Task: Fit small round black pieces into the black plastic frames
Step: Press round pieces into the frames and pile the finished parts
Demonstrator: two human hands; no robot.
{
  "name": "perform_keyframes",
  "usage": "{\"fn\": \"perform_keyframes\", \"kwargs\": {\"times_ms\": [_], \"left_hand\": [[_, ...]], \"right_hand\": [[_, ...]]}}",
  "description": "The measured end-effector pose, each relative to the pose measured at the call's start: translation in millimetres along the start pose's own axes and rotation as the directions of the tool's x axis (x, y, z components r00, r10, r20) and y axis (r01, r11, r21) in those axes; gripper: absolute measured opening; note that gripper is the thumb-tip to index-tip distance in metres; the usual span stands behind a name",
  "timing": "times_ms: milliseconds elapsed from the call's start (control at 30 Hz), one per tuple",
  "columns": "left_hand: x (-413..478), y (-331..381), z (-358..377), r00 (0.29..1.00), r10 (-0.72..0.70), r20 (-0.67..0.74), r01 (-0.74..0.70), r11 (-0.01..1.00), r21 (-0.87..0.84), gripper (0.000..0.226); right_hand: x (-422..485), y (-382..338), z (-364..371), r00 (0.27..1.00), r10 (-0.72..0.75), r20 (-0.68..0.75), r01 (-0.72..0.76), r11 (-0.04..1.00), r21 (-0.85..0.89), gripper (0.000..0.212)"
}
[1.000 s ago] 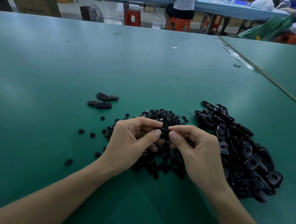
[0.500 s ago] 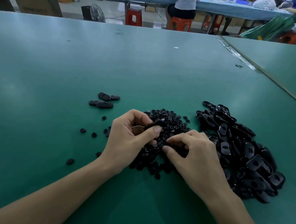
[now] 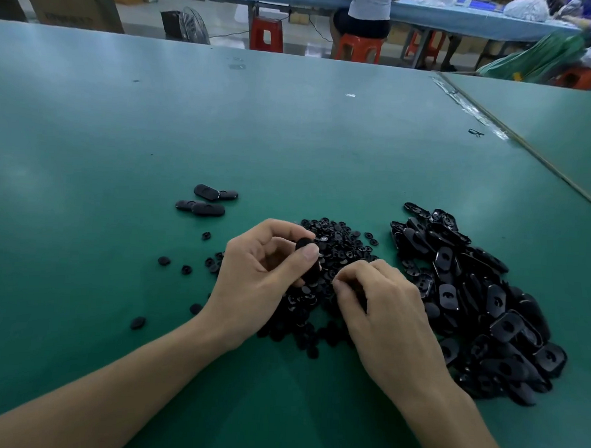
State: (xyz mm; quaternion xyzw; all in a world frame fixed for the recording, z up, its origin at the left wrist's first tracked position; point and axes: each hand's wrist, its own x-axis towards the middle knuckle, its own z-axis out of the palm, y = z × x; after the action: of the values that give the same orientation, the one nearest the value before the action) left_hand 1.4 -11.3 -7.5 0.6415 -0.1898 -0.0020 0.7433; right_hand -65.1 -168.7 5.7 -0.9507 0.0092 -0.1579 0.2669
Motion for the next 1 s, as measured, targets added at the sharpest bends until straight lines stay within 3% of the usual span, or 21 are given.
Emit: {"fn": "perform_keyframes", "kwargs": {"times_ms": [333,533,700,1000], "left_hand": [[-0.3,2.5,-0.6,1.0,-0.005,-0.006,0.005,1.0,-0.021,0.01],[0.6,3.5,-0.5,0.995,-0.048,-0.088,0.046,0.998,-0.034,0.01],[-0.3,4.4,0.2,0.996,-0.043,-0.074,0.038,0.997,-0.066,0.009],[-2.4,3.6,0.4,1.0,-0.021,-0.016,0.021,1.0,-0.009,0.024]], "right_hand": [[1.9,-1.0,-2.1,0.981,0.093,-0.168,-0.025,0.929,0.369,0.016],[2.5,-2.2,-2.8,0.977,0.073,-0.199,0.017,0.908,0.418,0.016],[3.7,-6.1,-5.4,0.966,0.091,-0.243,0.042,0.869,0.492,0.02],[3.0,-9.4,-2.5,0.977,0.152,-0.15,-0.023,0.774,0.633,0.02]]}}
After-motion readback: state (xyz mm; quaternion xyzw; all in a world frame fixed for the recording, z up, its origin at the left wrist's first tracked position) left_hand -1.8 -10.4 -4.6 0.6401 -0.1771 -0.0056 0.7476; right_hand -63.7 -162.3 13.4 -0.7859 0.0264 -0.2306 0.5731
